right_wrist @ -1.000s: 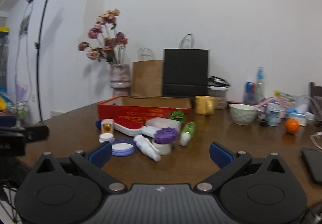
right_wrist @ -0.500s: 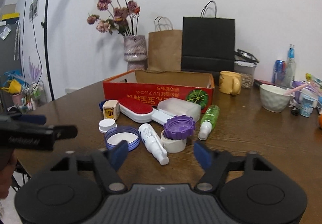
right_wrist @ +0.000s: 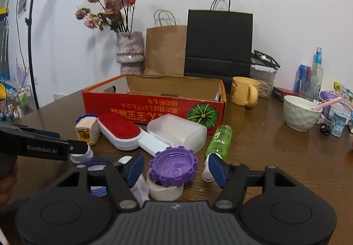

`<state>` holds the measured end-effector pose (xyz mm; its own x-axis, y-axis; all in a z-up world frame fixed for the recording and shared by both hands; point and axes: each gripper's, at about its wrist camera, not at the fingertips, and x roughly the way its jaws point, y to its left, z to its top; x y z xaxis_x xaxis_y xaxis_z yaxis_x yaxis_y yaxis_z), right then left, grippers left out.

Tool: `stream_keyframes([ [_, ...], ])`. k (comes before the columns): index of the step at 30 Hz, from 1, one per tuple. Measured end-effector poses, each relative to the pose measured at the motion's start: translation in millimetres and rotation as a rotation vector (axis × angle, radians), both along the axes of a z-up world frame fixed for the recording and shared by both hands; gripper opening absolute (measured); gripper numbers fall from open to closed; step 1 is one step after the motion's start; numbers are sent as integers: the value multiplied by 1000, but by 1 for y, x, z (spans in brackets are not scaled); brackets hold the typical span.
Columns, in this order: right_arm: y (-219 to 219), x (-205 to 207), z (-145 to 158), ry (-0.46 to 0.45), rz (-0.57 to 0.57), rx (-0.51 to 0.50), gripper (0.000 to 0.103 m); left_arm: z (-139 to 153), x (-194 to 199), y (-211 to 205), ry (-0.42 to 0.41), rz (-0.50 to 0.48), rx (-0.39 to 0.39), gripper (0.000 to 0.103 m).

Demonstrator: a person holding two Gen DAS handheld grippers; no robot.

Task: Organize rigid objects
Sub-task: 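Grasp the white cap with the left tool while the right grasps the purple gear cap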

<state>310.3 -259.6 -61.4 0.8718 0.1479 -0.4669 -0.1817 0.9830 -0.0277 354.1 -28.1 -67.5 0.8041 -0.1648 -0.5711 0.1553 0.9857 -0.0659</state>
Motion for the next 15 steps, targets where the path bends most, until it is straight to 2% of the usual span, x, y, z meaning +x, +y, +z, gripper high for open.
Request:
stream_keyframes([
  [1, 1, 2, -2, 4, 6, 0, 64, -2, 3, 0, 9, -2, -1, 71],
  [3, 1, 8, -5, 15, 17, 4, 64, -7, 9, 0, 42, -5, -9, 54],
  [5, 1, 11, -7, 15, 25, 7, 62, -11, 10, 1, 45, 8, 5, 47],
  [7, 1, 15, -8, 20, 28, 10, 54, -11, 9, -1, 43, 7, 20, 44],
  [8, 0, 16, -8, 22, 30, 17, 54, -11, 8, -1, 43, 5, 19, 39],
  [15, -2, 17, -9, 9, 29, 40, 54, -12, -3, 0, 11, 23, 15, 39],
])
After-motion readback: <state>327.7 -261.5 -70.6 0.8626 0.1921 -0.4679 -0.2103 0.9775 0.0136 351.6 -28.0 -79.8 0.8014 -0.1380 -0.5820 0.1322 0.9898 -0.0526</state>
